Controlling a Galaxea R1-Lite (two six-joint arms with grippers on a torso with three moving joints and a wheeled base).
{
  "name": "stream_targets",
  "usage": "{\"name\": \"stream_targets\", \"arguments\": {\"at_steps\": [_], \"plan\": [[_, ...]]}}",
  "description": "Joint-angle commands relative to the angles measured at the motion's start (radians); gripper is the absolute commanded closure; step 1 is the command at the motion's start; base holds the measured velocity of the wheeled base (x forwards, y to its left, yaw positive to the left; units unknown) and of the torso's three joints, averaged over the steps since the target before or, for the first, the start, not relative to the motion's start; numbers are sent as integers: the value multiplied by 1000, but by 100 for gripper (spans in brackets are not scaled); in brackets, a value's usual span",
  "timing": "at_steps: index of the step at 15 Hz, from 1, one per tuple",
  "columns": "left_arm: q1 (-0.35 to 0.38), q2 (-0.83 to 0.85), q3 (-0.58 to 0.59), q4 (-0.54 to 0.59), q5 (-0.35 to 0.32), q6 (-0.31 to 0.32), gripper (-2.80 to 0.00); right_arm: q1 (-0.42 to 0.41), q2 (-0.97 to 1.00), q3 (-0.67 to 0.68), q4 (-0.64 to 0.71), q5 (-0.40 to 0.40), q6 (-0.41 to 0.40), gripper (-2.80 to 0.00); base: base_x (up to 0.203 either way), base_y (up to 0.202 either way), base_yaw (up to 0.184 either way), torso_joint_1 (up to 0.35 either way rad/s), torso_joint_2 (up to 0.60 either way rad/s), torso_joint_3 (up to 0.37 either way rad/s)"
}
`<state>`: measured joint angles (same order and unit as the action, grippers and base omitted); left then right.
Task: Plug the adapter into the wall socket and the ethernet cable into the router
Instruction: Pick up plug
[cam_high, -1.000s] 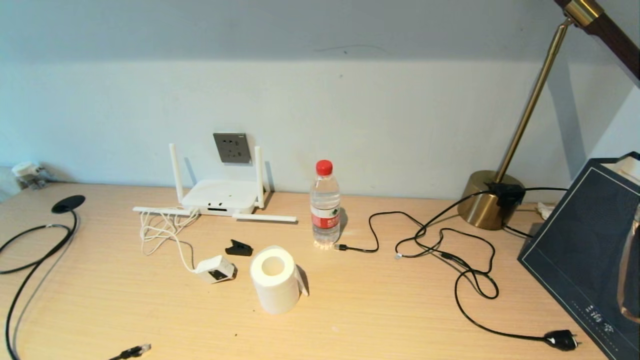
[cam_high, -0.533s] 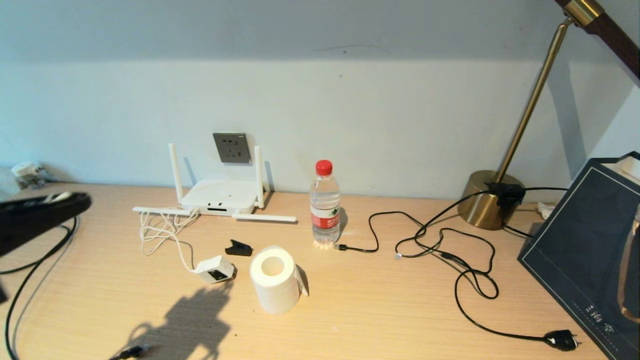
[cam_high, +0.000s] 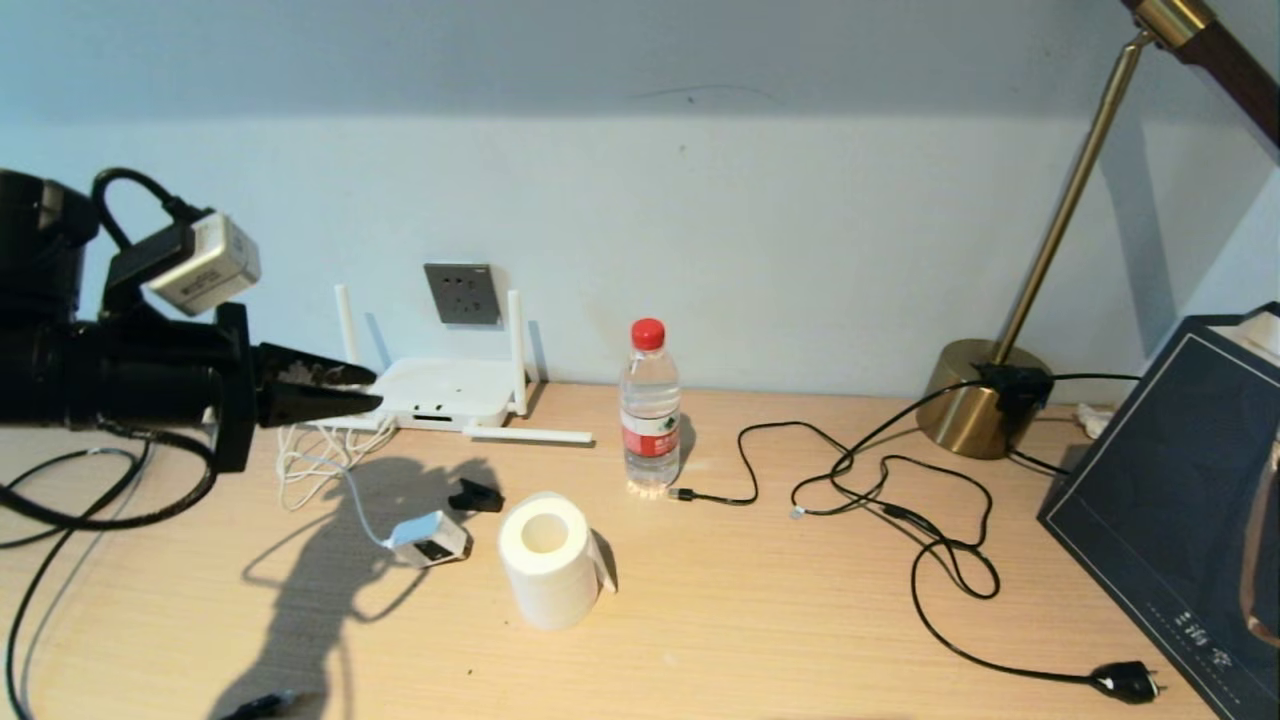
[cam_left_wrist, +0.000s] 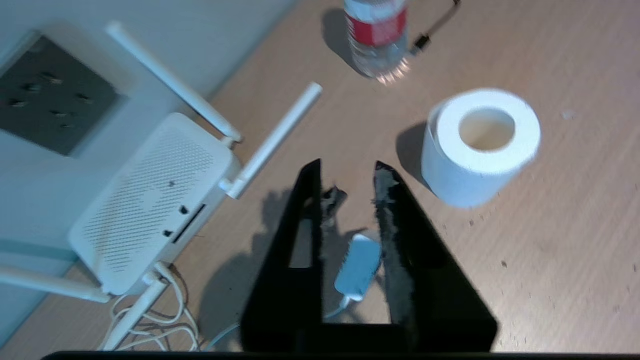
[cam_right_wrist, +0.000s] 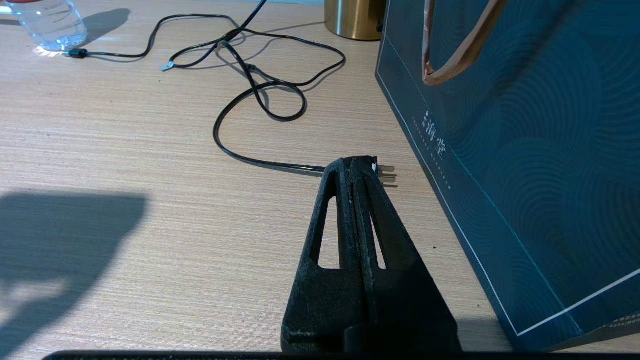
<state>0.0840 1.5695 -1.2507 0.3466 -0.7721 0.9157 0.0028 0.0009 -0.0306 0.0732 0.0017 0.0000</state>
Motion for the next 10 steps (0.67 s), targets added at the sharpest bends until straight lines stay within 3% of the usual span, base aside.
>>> {"name": "stream_targets", "arguments": {"at_steps": [1,5,6,8,10], "plan": [[-1,105,-76,179,-5,188,-280,0,1,0,0,1,0,0,0,0,0,0,0,0],[-1,241,-188,378,9,515,-280,0,1,0,0,0,0,0,0,0,0,0,0,0],[1,269,-227,445,46,626,-280,0,1,0,0,1,0,0,0,0,0,0,0,0],[6,329,-304,558,196,794,-280,0,1,0,2,1,0,0,0,0,0,0,0,0],[0,399,-360,580,226,829,-280,0,1,0,0,1,0,0,0,0,0,0,0,0]]}}
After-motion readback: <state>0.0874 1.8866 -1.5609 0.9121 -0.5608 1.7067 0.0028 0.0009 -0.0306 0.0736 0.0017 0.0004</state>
